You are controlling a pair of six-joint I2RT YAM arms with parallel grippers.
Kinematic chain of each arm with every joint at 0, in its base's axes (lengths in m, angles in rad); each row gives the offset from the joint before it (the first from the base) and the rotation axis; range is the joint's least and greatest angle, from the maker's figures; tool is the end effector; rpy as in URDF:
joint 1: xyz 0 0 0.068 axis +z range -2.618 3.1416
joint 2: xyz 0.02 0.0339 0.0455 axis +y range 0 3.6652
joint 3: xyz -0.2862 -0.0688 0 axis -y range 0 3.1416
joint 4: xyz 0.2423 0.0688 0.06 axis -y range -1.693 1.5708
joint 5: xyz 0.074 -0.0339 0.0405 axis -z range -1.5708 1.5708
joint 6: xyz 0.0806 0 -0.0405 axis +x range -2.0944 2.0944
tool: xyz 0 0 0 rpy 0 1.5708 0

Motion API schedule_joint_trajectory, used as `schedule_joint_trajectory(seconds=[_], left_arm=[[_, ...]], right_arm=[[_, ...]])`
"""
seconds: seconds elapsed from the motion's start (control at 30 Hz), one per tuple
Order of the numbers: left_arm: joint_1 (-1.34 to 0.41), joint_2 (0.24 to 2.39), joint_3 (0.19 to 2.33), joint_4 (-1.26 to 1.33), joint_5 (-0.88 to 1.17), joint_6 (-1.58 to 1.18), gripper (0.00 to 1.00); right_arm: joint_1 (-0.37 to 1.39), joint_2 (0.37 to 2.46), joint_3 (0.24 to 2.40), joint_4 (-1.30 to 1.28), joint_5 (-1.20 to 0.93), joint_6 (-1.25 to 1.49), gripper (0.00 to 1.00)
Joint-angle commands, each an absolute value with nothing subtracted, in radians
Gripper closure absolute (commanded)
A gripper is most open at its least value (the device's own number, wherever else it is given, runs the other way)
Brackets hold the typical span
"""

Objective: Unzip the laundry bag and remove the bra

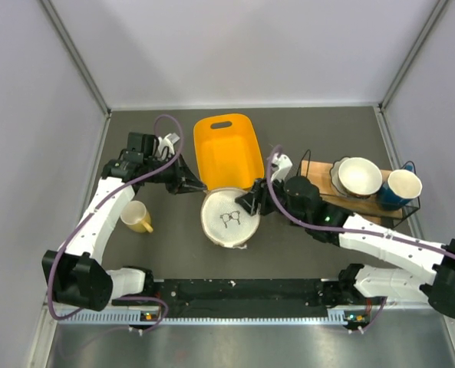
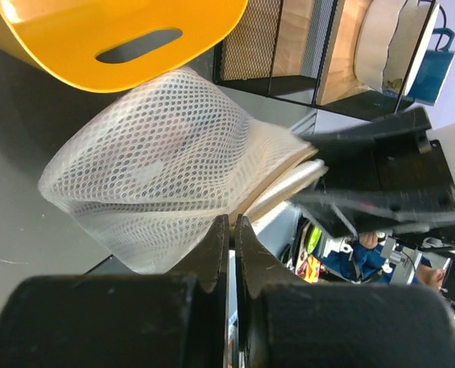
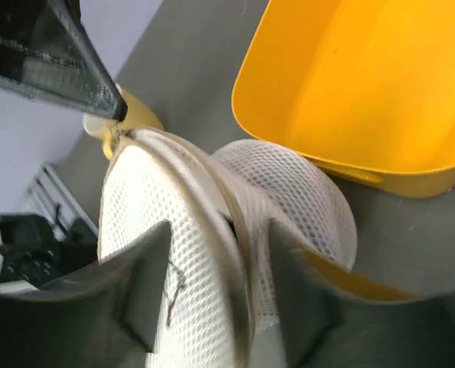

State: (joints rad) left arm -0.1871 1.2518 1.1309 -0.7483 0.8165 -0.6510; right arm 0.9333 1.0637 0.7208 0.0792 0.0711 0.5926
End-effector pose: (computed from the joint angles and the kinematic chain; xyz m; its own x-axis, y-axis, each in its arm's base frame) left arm 0.2459 -0.1063 0.3169 -0.9542 -0.2417 -0.1761 0.0142 0.5517 -0.8339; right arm 0.1703 0.2203 0.2985 -0.5536 0.1886 -0.8112 -0.5444 0.6552 0.5239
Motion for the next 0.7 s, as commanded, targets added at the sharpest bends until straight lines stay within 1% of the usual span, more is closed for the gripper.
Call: schedule_joint_trajectory(seconds=[0.0, 0.03, 0.07, 0.1, 0.13, 0.17, 0.2, 0.27, 0.33, 0.37, 0.4, 0.47, 0.57, 0.6, 0.63, 0.67], left_arm=[[-0.173, 1.215, 1.138, -0.719, 0.821, -0.615, 1.00], [-0.175, 1.215, 1.144, -0.726, 0.830, -0.598, 1.00], [-0.175, 1.221, 1.152, -0.733, 0.830, -0.589, 1.00], [-0.176, 1.224, 1.164, -0.747, 0.830, -0.581, 1.00], [-0.176, 1.226, 1.170, -0.752, 0.830, -0.569, 1.00], [-0.178, 1.226, 1.180, -0.755, 0.830, -0.565, 1.00], [-0.178, 1.227, 1.186, -0.764, 0.831, -0.558, 1.00], [-0.181, 1.227, 1.193, -0.770, 0.830, -0.554, 1.00], [-0.183, 1.227, 1.196, -0.772, 0.831, -0.554, 1.00], [-0.184, 1.227, 1.197, -0.772, 0.831, -0.552, 1.00], [-0.186, 1.227, 1.197, -0.772, 0.833, -0.552, 1.00], [-0.187, 1.223, 1.195, -0.775, 0.830, -0.554, 1.00], [-0.187, 1.218, 1.193, -0.773, 0.830, -0.552, 1.00], [-0.187, 1.216, 1.193, -0.775, 0.830, -0.554, 1.00], [-0.187, 1.221, 1.192, -0.775, 0.828, -0.552, 1.00], [-0.187, 1.223, 1.190, -0.773, 0.831, -0.552, 1.00]], right_arm=[[0.933, 1.138, 0.895, 0.010, -0.024, 0.369, 0.31], [0.933, 1.164, 0.931, -0.039, -0.055, 0.242, 0.21], [0.933, 1.190, 0.975, -0.140, -0.090, 0.176, 0.19], [0.933, 1.227, 1.070, -0.209, -0.095, 0.122, 0.18], [0.933, 1.288, 1.115, -0.260, -0.097, 0.030, 0.18], [0.933, 1.319, 1.182, -0.329, -0.098, 0.005, 0.18], [0.933, 1.340, 1.210, -0.354, -0.113, -0.077, 0.18], [0.931, 1.405, 1.280, -0.388, -0.156, -0.113, 0.17], [0.933, 1.471, 1.328, -0.431, -0.204, -0.149, 0.19], [0.931, 1.492, 1.374, -0.446, -0.265, -0.153, 0.21], [0.933, 1.517, 1.396, -0.477, -0.293, -0.158, 0.25], [0.933, 1.566, 1.429, -0.494, -0.362, -0.158, 0.30], [0.936, 1.585, 1.430, -0.508, -0.408, -0.155, 0.42], [0.934, 1.585, 1.427, -0.506, -0.413, -0.152, 0.58], [0.934, 1.582, 1.424, -0.508, -0.417, -0.152, 0.68], [0.934, 1.572, 1.414, -0.506, -0.407, -0.150, 0.83]])
